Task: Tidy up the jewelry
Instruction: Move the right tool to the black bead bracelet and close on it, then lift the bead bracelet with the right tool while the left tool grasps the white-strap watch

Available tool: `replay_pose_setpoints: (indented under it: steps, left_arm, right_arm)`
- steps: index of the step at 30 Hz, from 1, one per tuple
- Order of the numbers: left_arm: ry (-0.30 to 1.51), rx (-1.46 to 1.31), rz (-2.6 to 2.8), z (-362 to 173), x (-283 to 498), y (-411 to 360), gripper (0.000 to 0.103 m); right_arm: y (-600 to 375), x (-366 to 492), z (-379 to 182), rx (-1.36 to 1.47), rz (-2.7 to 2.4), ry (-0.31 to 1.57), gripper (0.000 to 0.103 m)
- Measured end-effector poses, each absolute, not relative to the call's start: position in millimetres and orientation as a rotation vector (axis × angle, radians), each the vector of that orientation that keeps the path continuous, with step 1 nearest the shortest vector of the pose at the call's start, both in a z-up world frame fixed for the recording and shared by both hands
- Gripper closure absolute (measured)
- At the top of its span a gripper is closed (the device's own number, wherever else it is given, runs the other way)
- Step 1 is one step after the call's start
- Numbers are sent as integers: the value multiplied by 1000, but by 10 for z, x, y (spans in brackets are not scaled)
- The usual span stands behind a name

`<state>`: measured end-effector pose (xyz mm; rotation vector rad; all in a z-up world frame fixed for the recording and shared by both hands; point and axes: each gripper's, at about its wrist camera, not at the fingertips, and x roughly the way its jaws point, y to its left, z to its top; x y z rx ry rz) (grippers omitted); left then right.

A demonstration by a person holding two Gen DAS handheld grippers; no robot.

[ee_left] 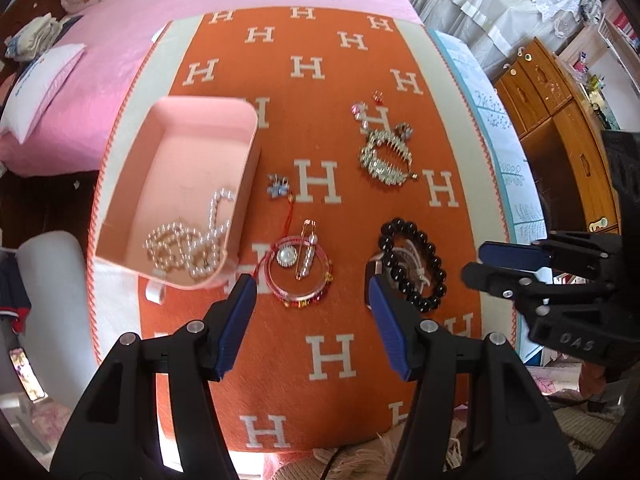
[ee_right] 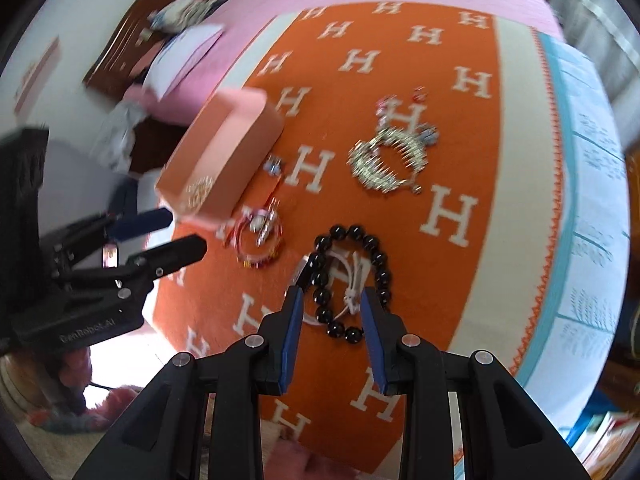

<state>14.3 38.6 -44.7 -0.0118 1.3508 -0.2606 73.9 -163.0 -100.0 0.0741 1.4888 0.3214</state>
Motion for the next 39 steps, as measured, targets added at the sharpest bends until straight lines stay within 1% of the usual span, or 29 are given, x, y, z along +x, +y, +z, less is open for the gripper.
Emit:
replay_pose_setpoints:
  steps: [7, 10, 15, 23, 25, 26, 29, 39]
  left_arm:
    - [1381, -12, -218, -656, 8, 379, 47]
    - [1387, -5, -208, -707, -47, 361, 47]
    - [1398, -14, -186, -757, -84, 361, 47]
    - [1411, -14, -174, -786, -80, 304, 47]
    - [1414, -7, -178, -787, -75, 273, 47]
    - [1415, -1, -183, -786, -74, 249, 47]
    - [1415, 13, -196, -780, -70, 175, 47]
    - [1405, 83, -287, -743, -65, -221, 47]
  right_arm:
    - [-1472, 815, -1415, 10, 401, 1541, 73]
    - [-1403, 851, -1510, -16, 432, 1546, 74]
    - [-1279, 893, -1646, -65, 476, 1554, 81]
    - [-1099, 866, -1825, -160, 516, 1576, 82]
    - [-1079, 864, -1891, -173, 519, 1589, 88]
    - [-1076, 863, -1922, -180, 520, 1594, 88]
    - [-1112, 859, -1874, -161, 529, 1575, 88]
    - [-1757, 823, -1304, 5, 442, 1444, 88]
